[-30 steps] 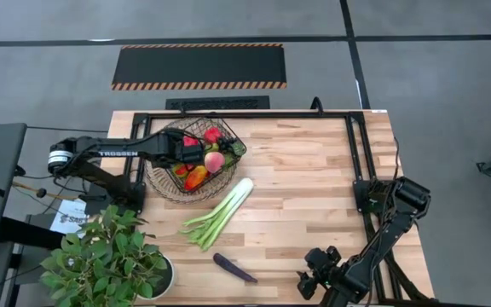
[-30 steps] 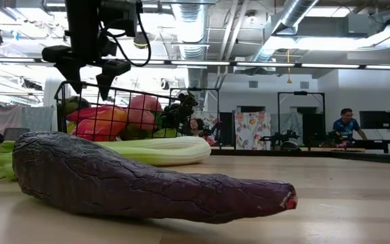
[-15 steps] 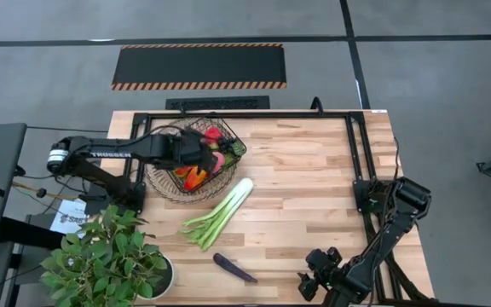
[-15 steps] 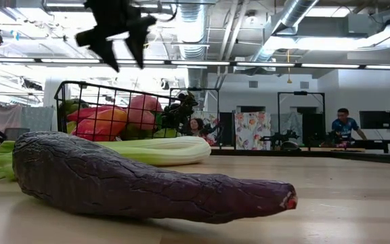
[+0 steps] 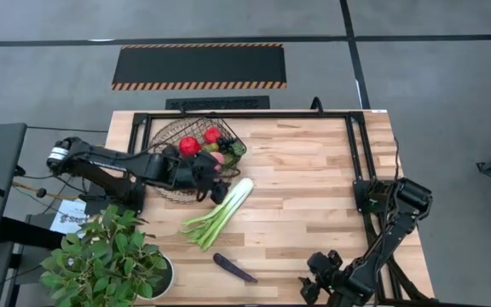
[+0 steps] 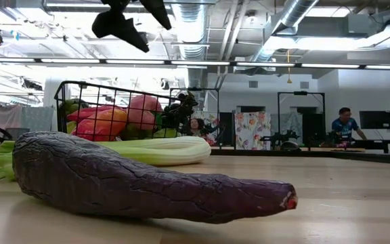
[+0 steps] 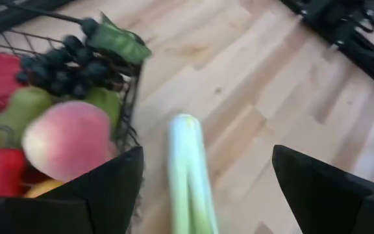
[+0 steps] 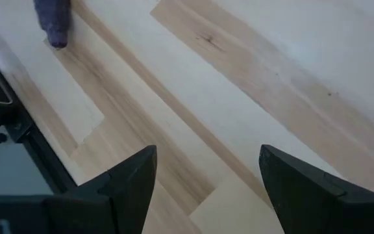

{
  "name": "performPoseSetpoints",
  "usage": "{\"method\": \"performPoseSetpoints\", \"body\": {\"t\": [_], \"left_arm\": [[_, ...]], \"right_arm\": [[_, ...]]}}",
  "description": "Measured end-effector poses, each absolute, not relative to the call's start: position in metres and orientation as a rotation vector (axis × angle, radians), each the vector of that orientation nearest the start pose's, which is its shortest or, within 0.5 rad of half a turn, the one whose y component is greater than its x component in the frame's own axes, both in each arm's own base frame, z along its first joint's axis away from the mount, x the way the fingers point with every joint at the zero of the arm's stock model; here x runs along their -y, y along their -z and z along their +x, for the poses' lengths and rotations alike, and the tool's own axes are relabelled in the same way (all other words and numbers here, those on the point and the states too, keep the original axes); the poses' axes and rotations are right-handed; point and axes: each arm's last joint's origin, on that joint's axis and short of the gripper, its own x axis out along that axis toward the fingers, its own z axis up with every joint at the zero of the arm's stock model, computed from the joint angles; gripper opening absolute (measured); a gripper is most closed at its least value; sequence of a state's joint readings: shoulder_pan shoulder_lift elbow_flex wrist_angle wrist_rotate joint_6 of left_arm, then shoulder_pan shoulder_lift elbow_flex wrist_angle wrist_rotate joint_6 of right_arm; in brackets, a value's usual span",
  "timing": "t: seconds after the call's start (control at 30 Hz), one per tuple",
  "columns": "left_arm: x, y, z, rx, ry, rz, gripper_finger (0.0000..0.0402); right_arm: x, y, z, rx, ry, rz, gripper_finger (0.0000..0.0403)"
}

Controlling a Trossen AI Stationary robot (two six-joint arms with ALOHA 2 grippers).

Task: Build produce basket
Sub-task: Put the violet eggplant into the wire basket

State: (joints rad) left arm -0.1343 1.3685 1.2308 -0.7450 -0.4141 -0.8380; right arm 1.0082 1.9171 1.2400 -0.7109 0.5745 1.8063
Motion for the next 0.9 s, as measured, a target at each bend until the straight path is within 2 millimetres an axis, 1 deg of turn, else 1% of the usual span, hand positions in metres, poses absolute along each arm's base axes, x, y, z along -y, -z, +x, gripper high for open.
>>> {"method": "performPoseSetpoints", "body": {"t": [0.13, 0.23, 0.3, 0.4, 0.63, 0.8, 0.9], "left_arm": [[0.040, -0.313, 0.277, -0.680, -0.576, -0.558, 0.0325], [0.049, -0.309, 0.277, -0.648, -0.565, -0.577, 0.0325], [0.054, -0.304, 0.276, -0.642, -0.566, -0.589, 0.0325], [0.061, -0.303, 0.275, -0.633, -0.568, -0.602, 0.0325], [0.070, -0.304, 0.272, -0.587, -0.596, -0.602, 0.0325], [0.070, -0.305, 0.272, -0.571, -0.611, -0.585, 0.0325], [0.070, -0.305, 0.272, -0.552, -0.633, -0.625, 0.0325]], "right_arm": [[-0.294, -0.155, 0.202, -0.870, 0.518, 0.650, 0.0291], [-0.294, -0.155, 0.202, -0.871, 0.510, 0.645, 0.0291], [-0.294, -0.155, 0.202, -0.869, 0.507, 0.650, 0.0291], [-0.295, -0.155, 0.203, -0.867, 0.502, 0.657, 0.0291], [-0.295, -0.155, 0.204, -0.864, 0.499, 0.665, 0.0291], [-0.294, -0.156, 0.208, -0.857, 0.501, 0.682, 0.0291], [-0.294, -0.156, 0.210, -0.862, 0.503, 0.724, 0.0291]]}}
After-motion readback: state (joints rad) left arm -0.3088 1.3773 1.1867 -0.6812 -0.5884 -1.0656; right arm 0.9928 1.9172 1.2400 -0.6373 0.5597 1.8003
